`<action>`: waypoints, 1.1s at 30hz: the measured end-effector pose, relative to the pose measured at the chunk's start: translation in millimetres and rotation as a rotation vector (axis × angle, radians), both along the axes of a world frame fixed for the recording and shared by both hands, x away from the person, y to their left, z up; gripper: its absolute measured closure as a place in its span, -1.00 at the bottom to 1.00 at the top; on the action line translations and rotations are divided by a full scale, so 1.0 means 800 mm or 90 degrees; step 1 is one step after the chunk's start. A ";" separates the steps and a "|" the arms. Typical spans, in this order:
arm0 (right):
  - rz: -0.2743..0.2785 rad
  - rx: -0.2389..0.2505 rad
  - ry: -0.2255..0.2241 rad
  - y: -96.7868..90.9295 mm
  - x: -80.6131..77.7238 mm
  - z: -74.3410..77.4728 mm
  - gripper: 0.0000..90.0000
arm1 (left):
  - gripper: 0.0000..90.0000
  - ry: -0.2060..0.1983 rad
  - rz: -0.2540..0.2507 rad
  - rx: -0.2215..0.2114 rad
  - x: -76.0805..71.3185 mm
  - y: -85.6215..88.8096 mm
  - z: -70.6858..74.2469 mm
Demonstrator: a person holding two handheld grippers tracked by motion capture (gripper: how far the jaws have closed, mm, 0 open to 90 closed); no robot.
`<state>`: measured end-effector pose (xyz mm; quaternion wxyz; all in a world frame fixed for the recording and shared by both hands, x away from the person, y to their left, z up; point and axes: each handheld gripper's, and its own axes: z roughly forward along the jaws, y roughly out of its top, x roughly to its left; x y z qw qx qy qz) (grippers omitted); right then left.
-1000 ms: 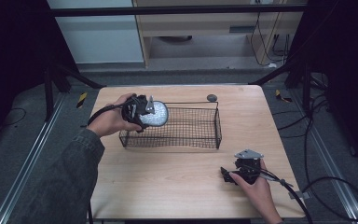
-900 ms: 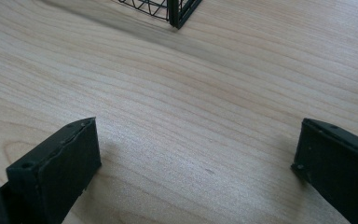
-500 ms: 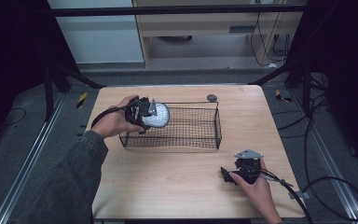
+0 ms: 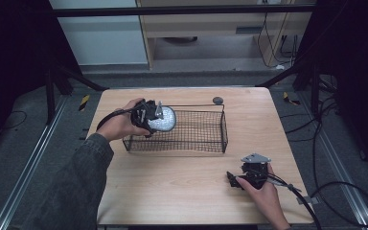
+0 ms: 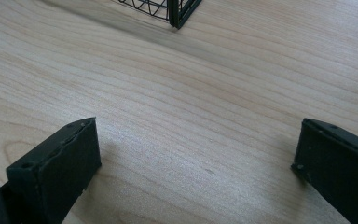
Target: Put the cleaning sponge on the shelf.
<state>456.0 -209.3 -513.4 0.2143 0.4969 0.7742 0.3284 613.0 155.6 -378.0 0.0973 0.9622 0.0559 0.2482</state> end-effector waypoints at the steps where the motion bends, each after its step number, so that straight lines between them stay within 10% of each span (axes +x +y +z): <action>1: 0.000 0.000 0.000 0.000 0.000 0.000 -0.99 | -0.63 0.001 0.000 0.000 0.001 0.001 -0.001; 33: -0.001 0.003 0.001 0.001 -0.001 0.000 -0.99 | -0.88 0.048 0.034 -0.044 0.013 0.003 -0.010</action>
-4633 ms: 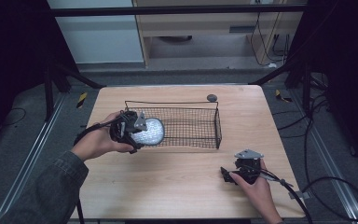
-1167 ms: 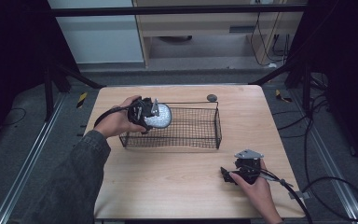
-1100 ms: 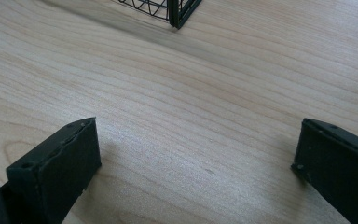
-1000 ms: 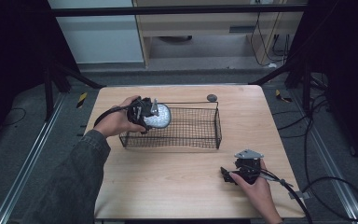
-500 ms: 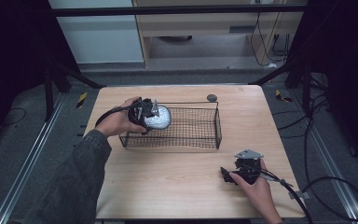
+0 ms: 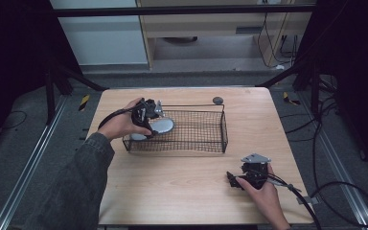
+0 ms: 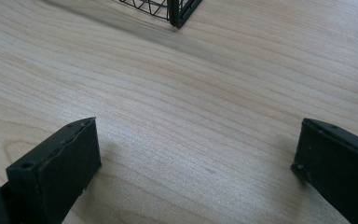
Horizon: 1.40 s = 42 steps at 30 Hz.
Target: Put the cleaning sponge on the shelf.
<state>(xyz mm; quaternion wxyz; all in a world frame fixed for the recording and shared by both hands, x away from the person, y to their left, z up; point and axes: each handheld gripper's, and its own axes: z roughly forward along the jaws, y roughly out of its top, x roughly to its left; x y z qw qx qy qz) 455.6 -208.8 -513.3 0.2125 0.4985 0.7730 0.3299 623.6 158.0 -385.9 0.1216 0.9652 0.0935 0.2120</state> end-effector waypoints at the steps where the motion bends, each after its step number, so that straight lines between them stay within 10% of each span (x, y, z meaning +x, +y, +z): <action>1: 0.000 0.000 0.000 0.000 0.000 0.000 -0.99 | -0.87 -0.002 0.002 -0.002 0.000 0.000 0.001; 42: 0.001 -0.002 -0.001 0.000 0.000 0.000 -0.99 | -0.77 -0.007 0.038 -0.105 -0.032 0.000 0.031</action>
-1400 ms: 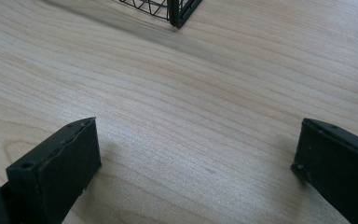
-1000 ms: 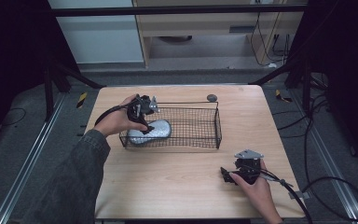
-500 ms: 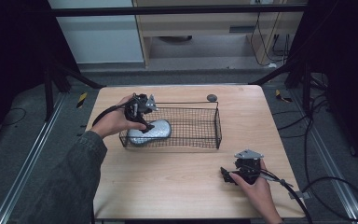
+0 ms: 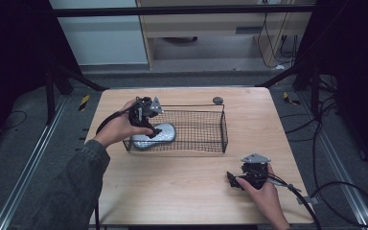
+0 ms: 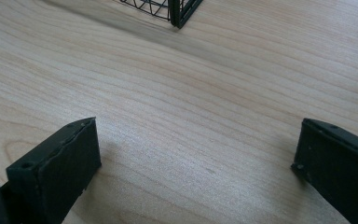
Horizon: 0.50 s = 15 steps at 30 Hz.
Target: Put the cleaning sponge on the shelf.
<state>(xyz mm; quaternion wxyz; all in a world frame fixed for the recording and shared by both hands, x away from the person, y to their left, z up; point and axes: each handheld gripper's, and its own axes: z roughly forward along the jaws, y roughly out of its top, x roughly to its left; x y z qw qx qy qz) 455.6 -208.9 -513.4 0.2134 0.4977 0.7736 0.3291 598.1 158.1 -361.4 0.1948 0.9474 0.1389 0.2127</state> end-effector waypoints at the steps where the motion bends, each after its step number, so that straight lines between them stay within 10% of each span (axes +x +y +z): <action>1: 0.000 0.000 0.000 0.000 0.000 0.000 -0.99 | -0.79 0.001 0.001 -0.002 -0.001 -0.001 0.001; 15: 0.000 0.002 0.001 0.000 0.000 0.000 -0.99 | -0.90 0.008 0.040 -0.084 -0.026 0.002 0.003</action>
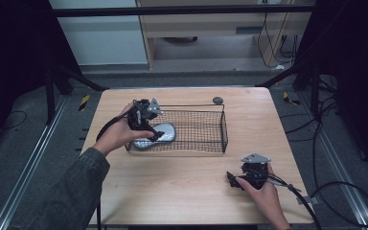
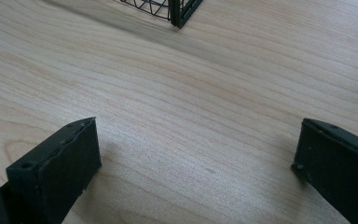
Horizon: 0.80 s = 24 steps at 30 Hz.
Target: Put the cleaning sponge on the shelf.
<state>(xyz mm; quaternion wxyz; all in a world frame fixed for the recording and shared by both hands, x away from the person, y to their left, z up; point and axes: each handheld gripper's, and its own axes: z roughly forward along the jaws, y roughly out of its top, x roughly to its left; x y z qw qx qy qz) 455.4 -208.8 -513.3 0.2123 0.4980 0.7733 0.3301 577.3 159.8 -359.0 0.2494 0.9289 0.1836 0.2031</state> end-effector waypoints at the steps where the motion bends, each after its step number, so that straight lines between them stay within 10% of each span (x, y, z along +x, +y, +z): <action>1: 0.000 0.000 0.000 0.000 0.000 0.000 -0.99 | -0.90 -0.001 0.002 -0.004 -0.004 0.001 0.000; 24: 0.002 -0.001 0.000 0.000 -0.001 0.000 -0.99 | -0.89 -0.026 0.047 -0.072 -0.107 0.027 -0.039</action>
